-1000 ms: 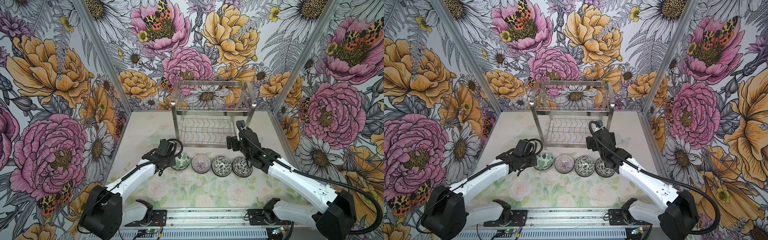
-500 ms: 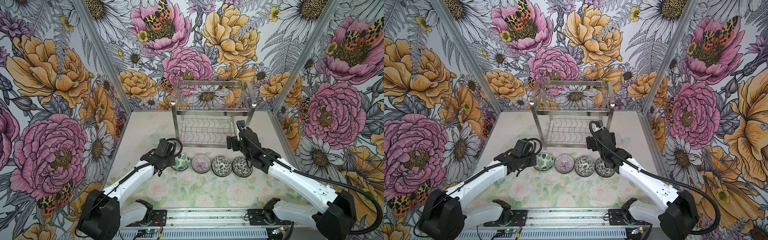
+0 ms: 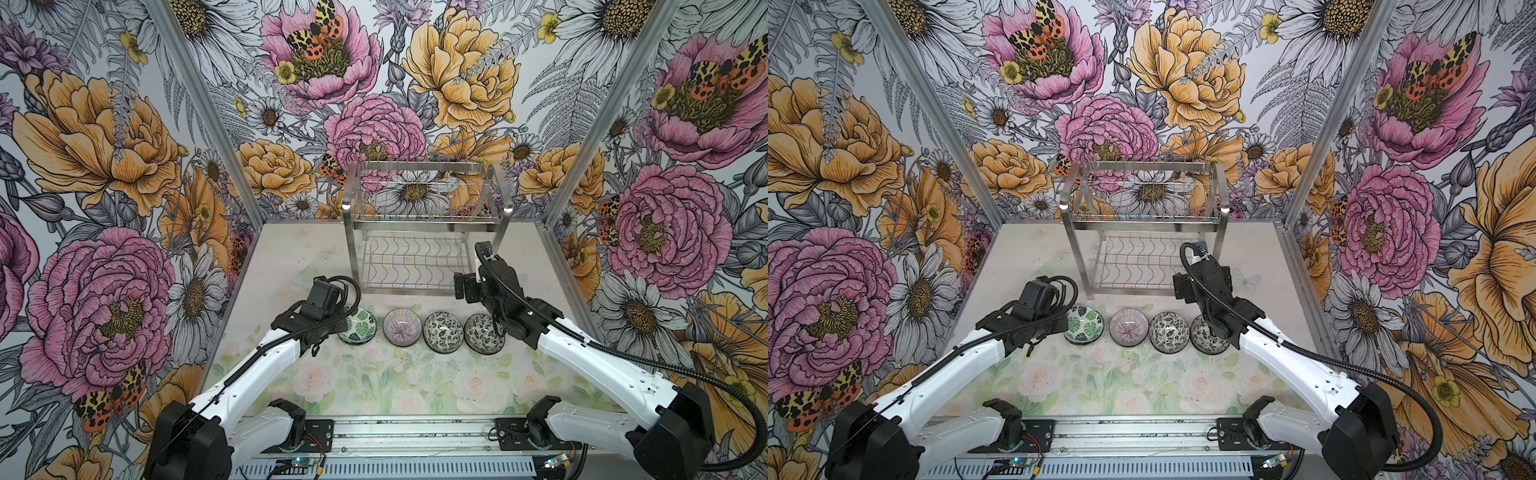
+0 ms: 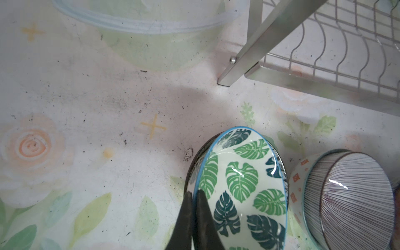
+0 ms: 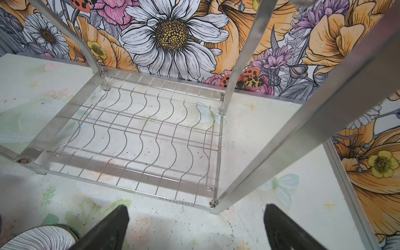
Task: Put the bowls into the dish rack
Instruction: 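Lift the green leaf bowl with the left gripper while the right grasps it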
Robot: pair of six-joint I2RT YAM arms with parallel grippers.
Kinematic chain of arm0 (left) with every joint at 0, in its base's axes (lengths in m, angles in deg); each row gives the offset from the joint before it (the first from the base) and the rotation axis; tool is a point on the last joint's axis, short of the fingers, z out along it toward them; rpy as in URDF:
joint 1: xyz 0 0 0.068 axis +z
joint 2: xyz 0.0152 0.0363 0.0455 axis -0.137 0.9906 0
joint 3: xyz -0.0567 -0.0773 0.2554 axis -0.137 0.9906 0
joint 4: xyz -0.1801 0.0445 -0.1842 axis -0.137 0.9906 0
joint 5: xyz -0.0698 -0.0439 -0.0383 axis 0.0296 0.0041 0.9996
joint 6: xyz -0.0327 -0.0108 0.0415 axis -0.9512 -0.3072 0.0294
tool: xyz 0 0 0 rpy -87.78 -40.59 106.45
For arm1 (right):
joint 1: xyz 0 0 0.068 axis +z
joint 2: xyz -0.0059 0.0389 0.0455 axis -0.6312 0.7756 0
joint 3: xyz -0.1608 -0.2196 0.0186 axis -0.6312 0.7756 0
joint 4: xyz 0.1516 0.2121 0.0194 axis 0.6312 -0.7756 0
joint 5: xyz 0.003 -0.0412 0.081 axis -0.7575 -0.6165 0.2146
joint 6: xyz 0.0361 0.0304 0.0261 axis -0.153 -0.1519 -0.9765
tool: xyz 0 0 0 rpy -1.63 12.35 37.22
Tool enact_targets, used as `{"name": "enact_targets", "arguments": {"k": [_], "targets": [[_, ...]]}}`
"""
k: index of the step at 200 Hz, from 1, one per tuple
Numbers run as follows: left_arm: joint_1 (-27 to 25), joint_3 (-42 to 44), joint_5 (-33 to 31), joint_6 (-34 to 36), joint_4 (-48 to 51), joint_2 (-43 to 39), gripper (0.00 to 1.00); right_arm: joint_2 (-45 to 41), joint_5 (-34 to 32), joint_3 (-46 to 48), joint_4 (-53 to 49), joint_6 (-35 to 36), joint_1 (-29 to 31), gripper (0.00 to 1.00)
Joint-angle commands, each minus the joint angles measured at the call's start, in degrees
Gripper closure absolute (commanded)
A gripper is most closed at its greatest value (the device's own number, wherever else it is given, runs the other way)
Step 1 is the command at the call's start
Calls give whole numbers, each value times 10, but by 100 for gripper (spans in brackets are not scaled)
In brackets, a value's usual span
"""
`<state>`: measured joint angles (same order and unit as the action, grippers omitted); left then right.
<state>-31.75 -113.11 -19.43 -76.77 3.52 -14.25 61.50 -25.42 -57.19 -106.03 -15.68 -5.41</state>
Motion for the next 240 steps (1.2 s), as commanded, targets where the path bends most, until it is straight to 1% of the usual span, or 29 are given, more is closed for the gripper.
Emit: {"name": "enact_targets", "arguments": {"k": [1, 31, 63, 88, 108, 137, 170, 189, 208, 220, 240], "targets": [[0, 3, -22, 1, 3, -27, 100, -14, -2, 4, 4, -7, 2, 0], [1, 1, -22, 5, -2, -49, 100, -14, 5, 1, 4, -6, 2, 0], [3, -1, -8, 7, -15, -60, 100, -13, 11, -2, 4, -6, 2, 0], [4, -11, 2, 8, -21, -69, 100, -15, 29, -6, 4, -6, 2, 0], [4, -23, 10, 12, -25, -85, 100, -19, 58, -10, 3, -10, 2, 0], [4, -48, 28, 20, -33, -104, 100, -24, 129, -21, 2, -27, 2, 0], [2, -69, 51, 21, -52, -105, 100, -22, 201, -27, 3, -57, 3, 0], [-4, -65, 71, 16, -91, -108, 100, -22, 238, -32, 3, -79, 4, 1], [-14, -43, 108, 2, -174, -103, 100, -20, 273, -35, 6, -102, 5, 1], [-24, -33, 120, -7, -218, -88, 100, -16, 294, -37, 13, -121, 7, 1], [-48, -32, 124, -10, -275, -52, 100, -6, 319, -32, 37, -157, 11, 1]]}}
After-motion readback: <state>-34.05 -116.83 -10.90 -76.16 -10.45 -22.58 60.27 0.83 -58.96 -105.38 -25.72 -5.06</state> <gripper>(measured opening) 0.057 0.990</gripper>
